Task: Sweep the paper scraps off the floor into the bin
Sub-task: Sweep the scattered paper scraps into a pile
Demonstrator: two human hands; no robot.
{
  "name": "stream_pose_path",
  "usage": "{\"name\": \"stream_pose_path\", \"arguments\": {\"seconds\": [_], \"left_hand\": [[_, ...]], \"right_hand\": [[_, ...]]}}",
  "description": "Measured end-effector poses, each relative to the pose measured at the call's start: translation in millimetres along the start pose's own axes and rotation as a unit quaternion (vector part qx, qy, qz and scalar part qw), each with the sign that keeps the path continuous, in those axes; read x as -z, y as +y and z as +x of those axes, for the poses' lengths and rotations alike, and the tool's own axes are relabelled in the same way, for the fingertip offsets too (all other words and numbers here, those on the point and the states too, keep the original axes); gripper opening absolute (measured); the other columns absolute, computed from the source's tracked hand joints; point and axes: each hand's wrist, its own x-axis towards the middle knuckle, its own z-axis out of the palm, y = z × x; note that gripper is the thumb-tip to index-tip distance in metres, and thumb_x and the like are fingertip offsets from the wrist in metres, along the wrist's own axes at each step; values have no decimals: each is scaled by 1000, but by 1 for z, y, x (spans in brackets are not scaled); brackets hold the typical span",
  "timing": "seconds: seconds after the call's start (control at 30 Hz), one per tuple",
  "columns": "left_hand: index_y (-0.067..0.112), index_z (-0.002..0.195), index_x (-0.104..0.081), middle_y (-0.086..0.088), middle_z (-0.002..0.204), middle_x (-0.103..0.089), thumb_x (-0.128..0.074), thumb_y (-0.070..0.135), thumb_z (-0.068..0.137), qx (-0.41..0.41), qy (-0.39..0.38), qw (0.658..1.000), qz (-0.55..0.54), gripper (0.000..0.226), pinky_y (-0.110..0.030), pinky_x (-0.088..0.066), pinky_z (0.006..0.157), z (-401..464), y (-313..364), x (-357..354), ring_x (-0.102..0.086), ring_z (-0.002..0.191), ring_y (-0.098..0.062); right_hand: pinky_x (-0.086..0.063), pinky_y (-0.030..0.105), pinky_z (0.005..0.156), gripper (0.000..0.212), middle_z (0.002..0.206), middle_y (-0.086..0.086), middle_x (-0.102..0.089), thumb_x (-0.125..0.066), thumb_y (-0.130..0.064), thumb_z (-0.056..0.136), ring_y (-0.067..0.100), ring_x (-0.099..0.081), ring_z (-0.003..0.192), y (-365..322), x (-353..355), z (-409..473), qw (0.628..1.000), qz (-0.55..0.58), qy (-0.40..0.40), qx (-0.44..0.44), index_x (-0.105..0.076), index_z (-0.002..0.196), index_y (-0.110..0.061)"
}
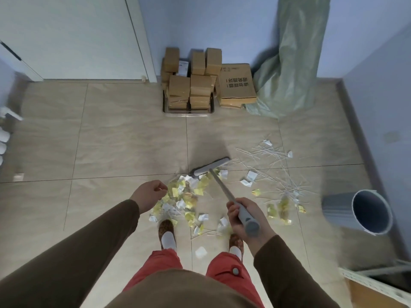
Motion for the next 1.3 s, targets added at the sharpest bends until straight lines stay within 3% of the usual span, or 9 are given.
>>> {"name": "stream_pose_path", "arguments": {"seconds": [0.17, 0.27, 0.47, 0.63, 0.8, 0.97, 1.03, 1.13, 1.3], "left_hand": [[20, 99, -68, -3, 95, -71, -61, 21, 93, -6, 16, 1000, 18, 9, -40, -56, 83, 5, 49, -50, -68, 91, -24], [18, 99, -68, -5, 96, -71, -61, 21, 93, -2, 36, 999, 27, 10, -41, -56, 84, 7, 83, -93, -67, 91, -25], [12, 103, -69, -7, 99, -70, -61, 22, 93, -12, 64, 997, 43, 16, -43, -53, 87, -14, 152, -183, -66, 93, -28], [18, 103, -70, 5, 95, -69, -61, 19, 95, -20, 76, 997, 13, 12, -23, -44, 71, -41, 180, -227, -63, 86, -12], [20, 103, -69, 7, 97, -69, -61, 16, 95, -15, 83, 996, -14, 12, -26, -44, 76, -59, 185, -251, -61, 88, -8], [20, 97, -70, 8, 95, -69, -61, 16, 93, 2, 83, 996, -44, 10, -27, -45, 71, -68, 177, -275, -62, 88, -10], [22, 96, -70, 7, 94, -68, -61, 17, 93, 9, 77, 996, -51, 11, -26, -46, 67, -72, 174, -285, -62, 86, -9], [21, 98, -70, 3, 97, -68, -60, 17, 93, -3, 72, 997, -37, 11, -21, -45, 68, -79, 171, -299, -61, 87, -9], [19, 102, -71, -2, 103, -68, -60, 19, 92, -19, 57, 998, -36, 15, -34, -50, 85, -100, 168, -323, -64, 98, -20]], "right_hand": [[-45, 17, 33, 12, 74, 9, -54, -52, -16, 100, 8, -52, 40, -64, 49, -42, 997, -66, -37, 3, -52, 101, -4], [-45, 18, 35, 19, 75, 9, -58, -53, -17, 100, 9, -52, 44, -124, 74, -40, 966, -248, -14, 72, -57, 118, -11], [-52, 25, 49, 54, 88, 8, -69, -57, -3, 93, 17, -62, 58, -271, 110, -16, 750, -626, 38, 210, -50, 144, -21], [-60, 35, 64, 32, 91, 9, -71, -51, -8, 90, 24, -72, 69, -350, 113, 22, 538, -803, 64, 247, -60, 120, -13], [-51, 30, 73, 34, 113, 16, -69, -50, -8, 89, 33, -68, 97, -360, 121, 72, 438, -861, 102, 239, -60, 121, -7], [-57, 39, 85, 38, 115, 19, -69, -53, -5, 89, 33, -68, 101, -322, 160, 79, 469, -859, 84, 187, -61, 126, -3], [-59, 37, 75, 40, 105, 16, -70, -51, -8, 90, 29, -69, 85, -301, 188, 67, 490, -852, 72, 172, -59, 129, -7], [-50, 28, 50, 44, 87, 11, -65, -48, -7, 92, 19, -57, 60, -285, 224, 31, 590, -795, 42, 136, -55, 135, -16], [-47, 24, 47, 53, 84, 10, -65, -54, -9, 91, 16, -54, 56, -276, 282, -44, 652, -746, 10, 136, -54, 142, -24]]}}
